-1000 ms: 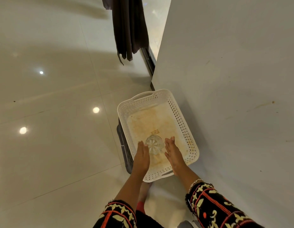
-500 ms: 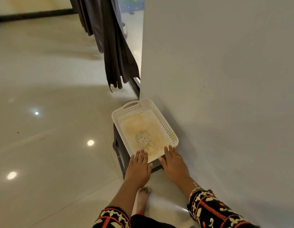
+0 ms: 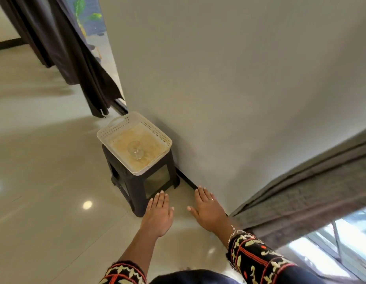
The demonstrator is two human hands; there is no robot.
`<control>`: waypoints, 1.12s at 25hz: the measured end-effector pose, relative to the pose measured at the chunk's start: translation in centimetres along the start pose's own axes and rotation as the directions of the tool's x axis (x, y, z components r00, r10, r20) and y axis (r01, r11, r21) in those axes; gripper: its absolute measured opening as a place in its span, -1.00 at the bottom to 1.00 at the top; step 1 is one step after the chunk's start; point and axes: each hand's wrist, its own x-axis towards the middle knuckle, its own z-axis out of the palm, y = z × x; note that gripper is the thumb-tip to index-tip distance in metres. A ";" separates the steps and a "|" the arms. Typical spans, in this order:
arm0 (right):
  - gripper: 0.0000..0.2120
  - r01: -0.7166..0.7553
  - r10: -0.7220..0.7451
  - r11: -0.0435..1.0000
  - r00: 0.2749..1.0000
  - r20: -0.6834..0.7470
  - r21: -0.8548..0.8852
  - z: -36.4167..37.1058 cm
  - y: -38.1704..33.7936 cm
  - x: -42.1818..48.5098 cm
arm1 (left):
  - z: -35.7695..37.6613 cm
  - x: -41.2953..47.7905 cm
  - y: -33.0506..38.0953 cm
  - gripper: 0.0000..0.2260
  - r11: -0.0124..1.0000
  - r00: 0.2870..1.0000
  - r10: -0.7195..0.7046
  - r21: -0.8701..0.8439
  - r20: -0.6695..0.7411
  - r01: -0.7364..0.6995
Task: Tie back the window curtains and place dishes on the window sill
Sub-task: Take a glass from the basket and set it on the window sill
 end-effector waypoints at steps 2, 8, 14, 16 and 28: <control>-0.35 -0.055 0.054 0.998 0.998 0.035 0.034 0.2 0.5 -2.0 | 0.4 -0.9 0.9 -0.52 0.999 0.999 0.044 0.018 -0.005 -0.044; -0.34 -0.178 0.180 0.978 0.984 -0.009 0.110 1.3 -0.1 -8.7 | 2.1 -4.7 2.8 -0.52 0.988 0.989 0.150 0.045 0.022 -0.150; -0.30 -0.351 0.365 0.913 0.930 -0.031 0.208 5.4 -1.5 -19.6 | 5.7 -10.6 5.1 -0.52 0.941 0.942 0.327 0.065 0.075 -0.332; -0.19 -0.399 0.413 0.890 0.910 -0.022 0.220 6.6 -1.4 -23.3 | 6.3 -12.5 6.2 -0.53 0.921 0.924 0.372 0.087 0.088 -0.380; -0.29 -0.626 0.689 0.641 0.724 0.027 0.445 9.6 4.3 -34.4 | 9.8 -17.1 16.6 -0.54 0.805 0.810 0.552 0.128 0.198 -0.580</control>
